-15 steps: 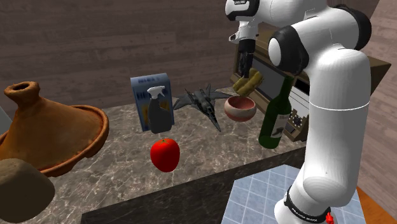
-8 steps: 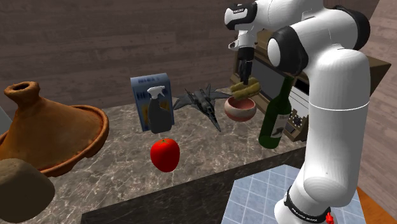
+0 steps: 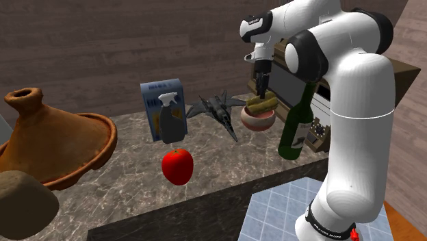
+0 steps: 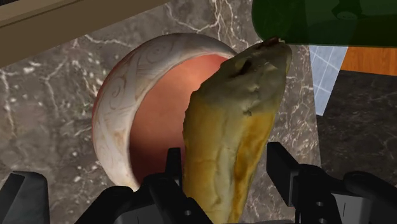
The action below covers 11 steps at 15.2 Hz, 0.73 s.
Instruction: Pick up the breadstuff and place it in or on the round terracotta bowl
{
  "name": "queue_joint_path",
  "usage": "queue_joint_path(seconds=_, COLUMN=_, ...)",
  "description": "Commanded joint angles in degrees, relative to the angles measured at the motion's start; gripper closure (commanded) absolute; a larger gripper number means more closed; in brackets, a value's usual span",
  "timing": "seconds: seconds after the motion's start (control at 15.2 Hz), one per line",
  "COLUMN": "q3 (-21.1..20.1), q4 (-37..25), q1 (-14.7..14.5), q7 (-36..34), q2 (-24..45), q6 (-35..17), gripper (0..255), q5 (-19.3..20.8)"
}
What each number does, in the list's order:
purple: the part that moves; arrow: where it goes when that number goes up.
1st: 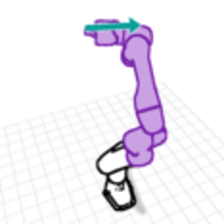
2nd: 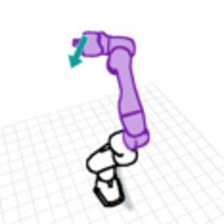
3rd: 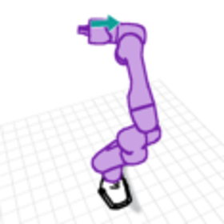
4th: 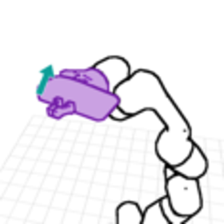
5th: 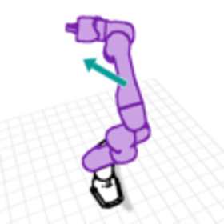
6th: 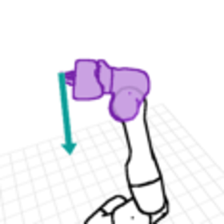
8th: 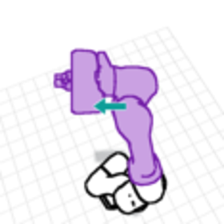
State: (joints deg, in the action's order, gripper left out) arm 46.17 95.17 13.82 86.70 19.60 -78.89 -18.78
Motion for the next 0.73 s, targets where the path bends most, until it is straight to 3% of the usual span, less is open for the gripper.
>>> queue_joint_path(seconds=0.0, q3=0.0, q4=0.4, q1=0.0, q7=0.1, q2=0.1, q6=-0.4, gripper=255, q5=-0.1)
queue_joint_path(seconds=0.4, q3=0.0, q4=0.4, q1=0.0, q7=0.1, q2=0.1, q6=-0.4, gripper=255, q5=-0.1)
queue_joint_path(seconds=0.46, q3=0.0, q4=0.4, q1=0.0, q7=0.1, q2=0.1, q6=-0.4, gripper=0, q5=-0.1)
queue_joint_path(seconds=0.66, q3=0.0, q4=0.5, q1=0.0, q7=0.1, q2=0.1, q6=-0.5, gripper=0, q5=0.0)
